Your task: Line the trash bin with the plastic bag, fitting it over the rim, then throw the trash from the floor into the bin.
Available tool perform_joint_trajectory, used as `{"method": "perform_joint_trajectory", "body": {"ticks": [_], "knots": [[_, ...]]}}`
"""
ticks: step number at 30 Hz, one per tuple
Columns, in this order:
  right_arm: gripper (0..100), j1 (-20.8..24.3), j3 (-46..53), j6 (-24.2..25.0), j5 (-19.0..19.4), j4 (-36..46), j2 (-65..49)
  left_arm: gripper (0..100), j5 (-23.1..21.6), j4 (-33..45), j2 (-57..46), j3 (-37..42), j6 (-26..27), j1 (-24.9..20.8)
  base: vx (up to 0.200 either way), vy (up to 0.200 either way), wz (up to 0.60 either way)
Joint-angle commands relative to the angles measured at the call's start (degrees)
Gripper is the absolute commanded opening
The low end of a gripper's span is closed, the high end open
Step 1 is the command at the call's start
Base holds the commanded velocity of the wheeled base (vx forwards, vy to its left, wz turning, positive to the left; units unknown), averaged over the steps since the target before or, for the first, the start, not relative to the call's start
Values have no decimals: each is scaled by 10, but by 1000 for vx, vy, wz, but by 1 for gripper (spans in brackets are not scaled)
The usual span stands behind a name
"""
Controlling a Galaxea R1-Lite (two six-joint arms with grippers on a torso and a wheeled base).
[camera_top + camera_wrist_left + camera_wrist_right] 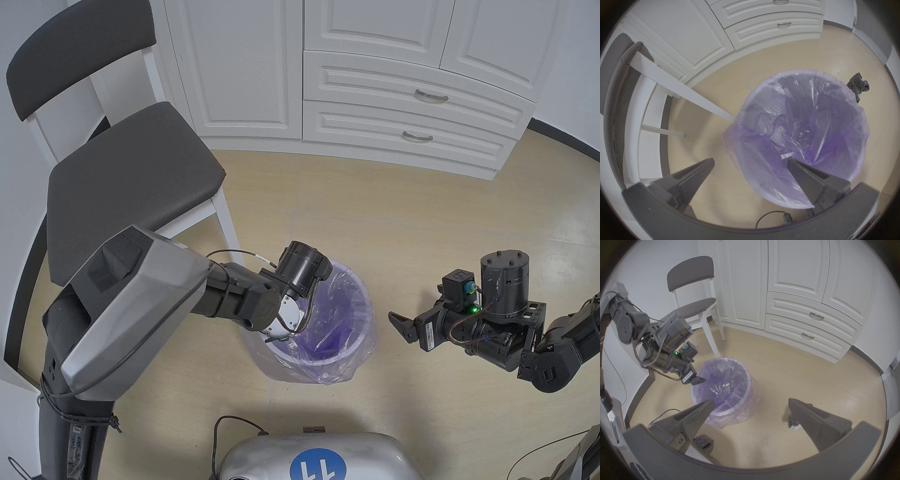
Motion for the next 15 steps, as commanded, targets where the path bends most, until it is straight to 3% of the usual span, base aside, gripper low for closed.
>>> {"method": "perform_joint_trajectory", "body": {"ticks": [1, 8, 15], "knots": [[100, -2, 4, 0, 2, 0, -11, 100, 1, -1, 20, -4, -3, 0, 0, 0, 0], [100, -2, 7, -1, 2, 0, -12, 100, 1, 3, 8, 7, -19, 2, 0, 0, 0], [100, -3, 8, -1, 2, 0, -11, 100, -3, -1, -42, 77, -53, 18, 0, 0, 0]]}}
